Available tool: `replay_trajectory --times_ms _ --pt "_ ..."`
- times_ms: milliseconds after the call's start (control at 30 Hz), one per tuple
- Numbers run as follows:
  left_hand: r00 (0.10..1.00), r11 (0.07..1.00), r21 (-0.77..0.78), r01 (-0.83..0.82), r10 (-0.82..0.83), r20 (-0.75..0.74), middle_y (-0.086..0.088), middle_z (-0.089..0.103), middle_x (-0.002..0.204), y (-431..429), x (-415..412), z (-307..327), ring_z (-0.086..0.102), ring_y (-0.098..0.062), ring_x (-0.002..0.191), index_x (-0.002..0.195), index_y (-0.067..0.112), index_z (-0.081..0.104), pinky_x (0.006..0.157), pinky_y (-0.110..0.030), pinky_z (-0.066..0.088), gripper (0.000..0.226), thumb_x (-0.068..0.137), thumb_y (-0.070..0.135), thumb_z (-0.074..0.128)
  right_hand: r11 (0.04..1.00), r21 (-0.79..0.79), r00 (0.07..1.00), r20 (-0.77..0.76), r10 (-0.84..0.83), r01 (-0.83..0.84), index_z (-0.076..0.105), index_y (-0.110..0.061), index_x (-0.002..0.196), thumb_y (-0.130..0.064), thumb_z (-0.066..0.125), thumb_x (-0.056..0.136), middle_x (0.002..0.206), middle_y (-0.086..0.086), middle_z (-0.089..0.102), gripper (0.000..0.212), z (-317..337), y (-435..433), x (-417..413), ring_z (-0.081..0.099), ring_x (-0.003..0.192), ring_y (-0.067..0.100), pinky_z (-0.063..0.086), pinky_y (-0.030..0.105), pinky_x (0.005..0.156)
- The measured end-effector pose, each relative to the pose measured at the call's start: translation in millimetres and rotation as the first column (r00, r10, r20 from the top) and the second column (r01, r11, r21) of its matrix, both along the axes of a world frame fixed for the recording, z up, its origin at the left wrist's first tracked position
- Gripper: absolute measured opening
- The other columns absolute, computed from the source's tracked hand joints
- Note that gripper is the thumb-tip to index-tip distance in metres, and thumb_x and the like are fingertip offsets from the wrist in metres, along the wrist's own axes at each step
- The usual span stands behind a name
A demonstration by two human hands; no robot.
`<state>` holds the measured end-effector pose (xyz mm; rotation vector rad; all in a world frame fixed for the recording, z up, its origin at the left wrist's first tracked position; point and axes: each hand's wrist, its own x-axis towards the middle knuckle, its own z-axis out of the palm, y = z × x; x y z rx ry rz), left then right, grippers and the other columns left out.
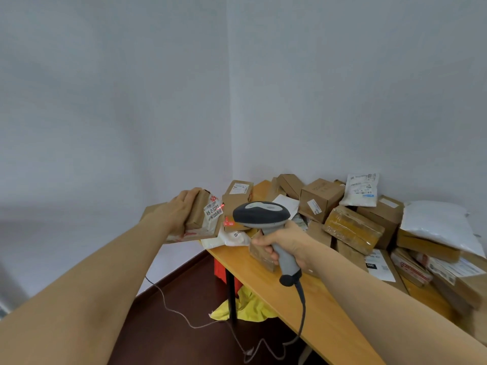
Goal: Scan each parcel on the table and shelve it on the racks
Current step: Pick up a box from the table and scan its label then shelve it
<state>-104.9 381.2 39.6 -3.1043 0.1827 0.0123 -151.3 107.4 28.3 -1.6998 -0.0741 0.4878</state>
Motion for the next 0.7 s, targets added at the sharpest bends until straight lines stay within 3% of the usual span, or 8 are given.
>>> replay_trajectory --times_ms 700 --pt "0.998 0.999 0.026 -0.035 0.036 -0.047 0.001 0.018 0.153 8.4 -0.5 -4.2 0.041 -0.022 0.131 0.151 0.022 -0.006 0.074 -0.027 0.035 0.119 0.071 0.019 0.081 0.999 -0.012 0.999 -0.039 -0.03 0.03 0.055 -0.007 0.062 -0.007 0.073 0.081 0.048 0.004 0.049 0.026 11.7 10.2 0.9 0.043 0.037 0.013 0.041 0.022 0.044"
